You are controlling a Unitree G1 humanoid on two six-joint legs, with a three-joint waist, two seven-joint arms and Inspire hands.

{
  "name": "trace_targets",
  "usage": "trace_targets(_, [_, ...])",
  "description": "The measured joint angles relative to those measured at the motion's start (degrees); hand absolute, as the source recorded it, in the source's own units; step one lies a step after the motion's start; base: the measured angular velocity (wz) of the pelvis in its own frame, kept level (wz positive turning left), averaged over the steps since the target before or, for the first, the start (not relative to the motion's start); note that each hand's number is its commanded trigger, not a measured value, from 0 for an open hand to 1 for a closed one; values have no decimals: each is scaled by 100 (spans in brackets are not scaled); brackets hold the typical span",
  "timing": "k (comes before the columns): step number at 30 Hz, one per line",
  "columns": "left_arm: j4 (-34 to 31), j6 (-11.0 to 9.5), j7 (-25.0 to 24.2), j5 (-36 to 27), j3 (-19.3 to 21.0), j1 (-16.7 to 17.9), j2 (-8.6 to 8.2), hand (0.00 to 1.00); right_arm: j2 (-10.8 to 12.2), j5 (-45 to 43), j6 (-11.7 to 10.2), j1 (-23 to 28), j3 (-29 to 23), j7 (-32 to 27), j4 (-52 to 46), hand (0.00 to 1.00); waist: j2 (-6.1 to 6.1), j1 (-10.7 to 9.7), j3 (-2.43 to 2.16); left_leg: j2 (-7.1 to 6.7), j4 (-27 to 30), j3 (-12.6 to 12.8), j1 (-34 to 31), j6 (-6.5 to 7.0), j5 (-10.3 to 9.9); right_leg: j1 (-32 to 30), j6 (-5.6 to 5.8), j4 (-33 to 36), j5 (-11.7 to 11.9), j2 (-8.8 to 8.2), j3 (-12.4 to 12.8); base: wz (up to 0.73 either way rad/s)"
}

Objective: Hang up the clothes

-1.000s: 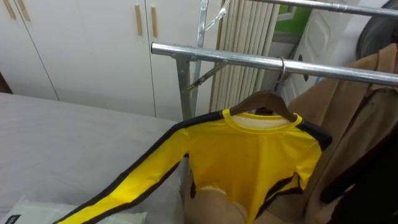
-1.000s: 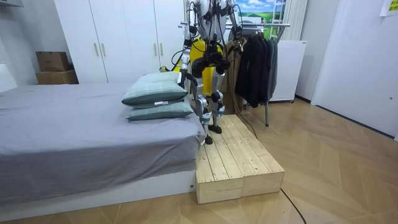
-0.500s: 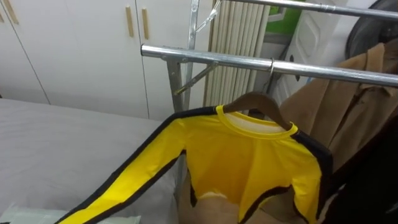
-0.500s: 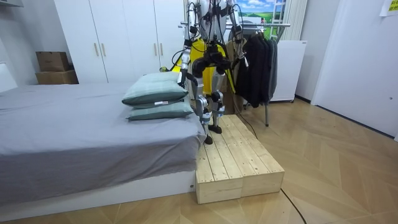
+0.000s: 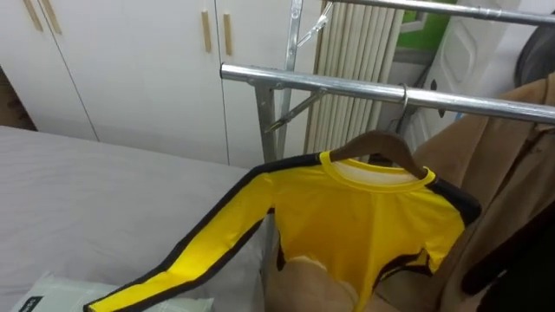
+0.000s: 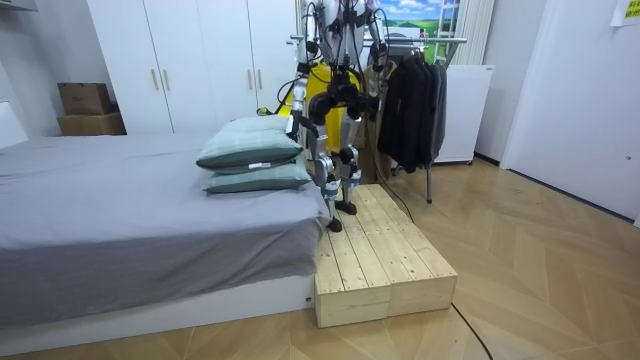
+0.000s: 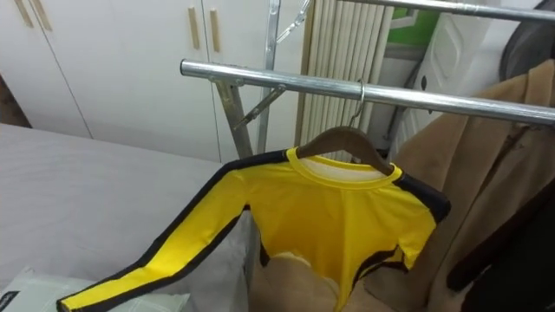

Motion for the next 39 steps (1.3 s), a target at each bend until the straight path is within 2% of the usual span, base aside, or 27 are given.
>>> trace_targets(6, [0,-14,39,5,-10,-108,0,0,83,-455,-22,-111,145,209,250,0,39,162,7,-1,-3,-102,-9,-3,3,22,-17,-8,-15,-10,-32,8])
trace_targets(11, [0,-14,146,-1,-10,-132,-3,0,222,-454,-63,-390,202,355,697,0,32,174,4,2,-3,-171,-15,-8,6,30,-39,-16,-33,-25,-125,8])
trace_targets(19, [8,-14,248,2,-5,-225,-2,0,202,157,-57,-649,205,422,1594,0,44,280,0,19,-14,-418,7,-10,5,230,-58,-228,-48,-88,-405,18])
trace_targets(27, [7,-13,236,1,-7,-242,-7,0,198,498,-56,-896,157,528,2202,0,76,295,14,17,-14,-503,47,-10,5,349,-57,-329,-52,-120,-495,7])
trace_targets(33, [7,-11,227,16,-9,-248,-54,0,171,589,-51,-890,92,549,2252,0,173,292,15,14,-37,-564,74,-8,3,410,-57,-379,-52,-133,-539,4])
trace_targets(39, [7,20,219,30,-213,-253,-55,0,153,923,-43,-897,107,469,2379,0,224,284,4,18,-45,-615,67,-11,7,414,-73,-381,-69,-137,-586,4])
